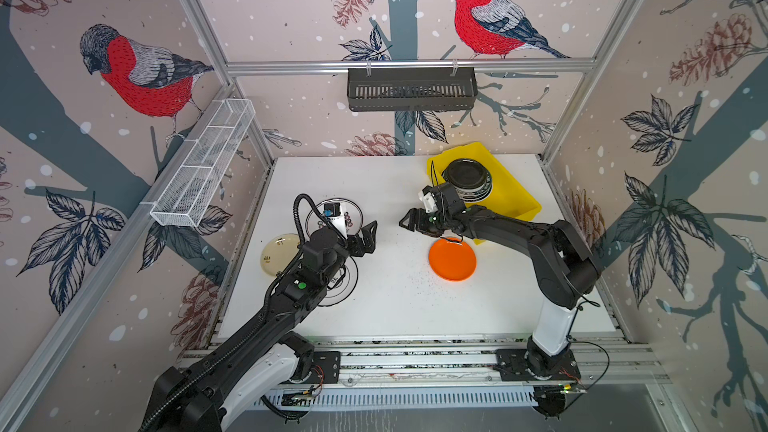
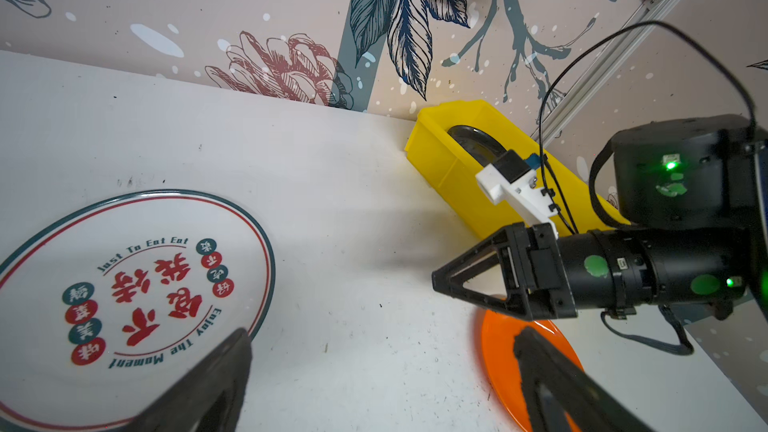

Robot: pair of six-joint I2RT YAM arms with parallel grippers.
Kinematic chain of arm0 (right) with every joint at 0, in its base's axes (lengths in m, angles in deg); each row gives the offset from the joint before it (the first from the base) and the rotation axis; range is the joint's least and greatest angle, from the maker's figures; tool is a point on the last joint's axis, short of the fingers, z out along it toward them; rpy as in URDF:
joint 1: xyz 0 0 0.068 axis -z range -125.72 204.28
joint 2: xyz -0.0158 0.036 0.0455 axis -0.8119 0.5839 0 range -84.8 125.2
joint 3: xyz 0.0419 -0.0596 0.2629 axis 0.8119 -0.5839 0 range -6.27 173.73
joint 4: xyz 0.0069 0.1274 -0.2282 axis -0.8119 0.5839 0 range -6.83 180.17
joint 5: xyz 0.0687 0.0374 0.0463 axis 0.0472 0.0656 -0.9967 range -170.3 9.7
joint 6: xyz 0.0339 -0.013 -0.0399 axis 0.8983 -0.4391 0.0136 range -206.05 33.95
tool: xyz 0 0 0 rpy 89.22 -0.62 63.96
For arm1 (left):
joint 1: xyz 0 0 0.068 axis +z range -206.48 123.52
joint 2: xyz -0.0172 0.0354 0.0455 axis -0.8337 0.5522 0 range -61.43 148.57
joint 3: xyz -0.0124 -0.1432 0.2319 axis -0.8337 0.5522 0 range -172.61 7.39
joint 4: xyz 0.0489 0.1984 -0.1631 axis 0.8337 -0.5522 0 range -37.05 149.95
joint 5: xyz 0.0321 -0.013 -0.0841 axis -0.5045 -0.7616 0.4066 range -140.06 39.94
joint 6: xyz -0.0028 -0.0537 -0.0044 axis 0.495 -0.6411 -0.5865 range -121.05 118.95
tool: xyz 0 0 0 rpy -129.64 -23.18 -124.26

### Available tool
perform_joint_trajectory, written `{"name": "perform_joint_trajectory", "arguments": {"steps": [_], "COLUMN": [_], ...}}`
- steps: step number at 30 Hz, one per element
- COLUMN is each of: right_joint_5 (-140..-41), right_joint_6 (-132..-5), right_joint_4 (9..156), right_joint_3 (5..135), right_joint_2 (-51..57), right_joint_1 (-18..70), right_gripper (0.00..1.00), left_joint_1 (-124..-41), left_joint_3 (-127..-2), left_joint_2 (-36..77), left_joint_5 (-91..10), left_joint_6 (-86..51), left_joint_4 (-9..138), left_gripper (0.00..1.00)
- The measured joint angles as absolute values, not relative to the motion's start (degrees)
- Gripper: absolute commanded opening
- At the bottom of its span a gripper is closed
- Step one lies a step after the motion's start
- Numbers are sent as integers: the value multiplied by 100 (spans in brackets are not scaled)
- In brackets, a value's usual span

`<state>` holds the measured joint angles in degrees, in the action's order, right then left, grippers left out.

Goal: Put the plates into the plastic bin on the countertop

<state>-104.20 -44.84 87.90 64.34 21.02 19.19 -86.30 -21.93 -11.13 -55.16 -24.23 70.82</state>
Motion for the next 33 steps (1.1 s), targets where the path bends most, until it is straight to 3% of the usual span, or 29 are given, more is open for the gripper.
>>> {"name": "perform_joint_trajectory", "arguments": {"steps": [5,12,22,28,33], "right_joint_5": [-10125,-10146,-10820,-11115,-11432], "right_joint_6": [-4705,-4676,-4438,-4200,-4128], "right_joint_4": [8978,8914,8805,8484,8267], "right_joint_3": [6124,3717,1525,917,736], "right_joint_2": [1398,-589,-3011,-3456,-3089], "right_joint_1": [2000,3154,3969,4441,4760], "right_gripper": [75,74,75,71,70], "left_joint_1": [-8630,-8635,-8639,-8639,-8639], "left_joint_3": [-2187,-2185,-2108,-2088,-2080], "left_joint_2": [-1115,-921,-864,-925,-938], "left_joint_5": [-5589,-5602,-5475,-5473,-5468], "left_joint_6": [-2360,-2358,-2356,-2356,-2356], "left_joint_4": [7084,7089,7152,7172,7176], "left_gripper": [98,98,98,98,98]}}
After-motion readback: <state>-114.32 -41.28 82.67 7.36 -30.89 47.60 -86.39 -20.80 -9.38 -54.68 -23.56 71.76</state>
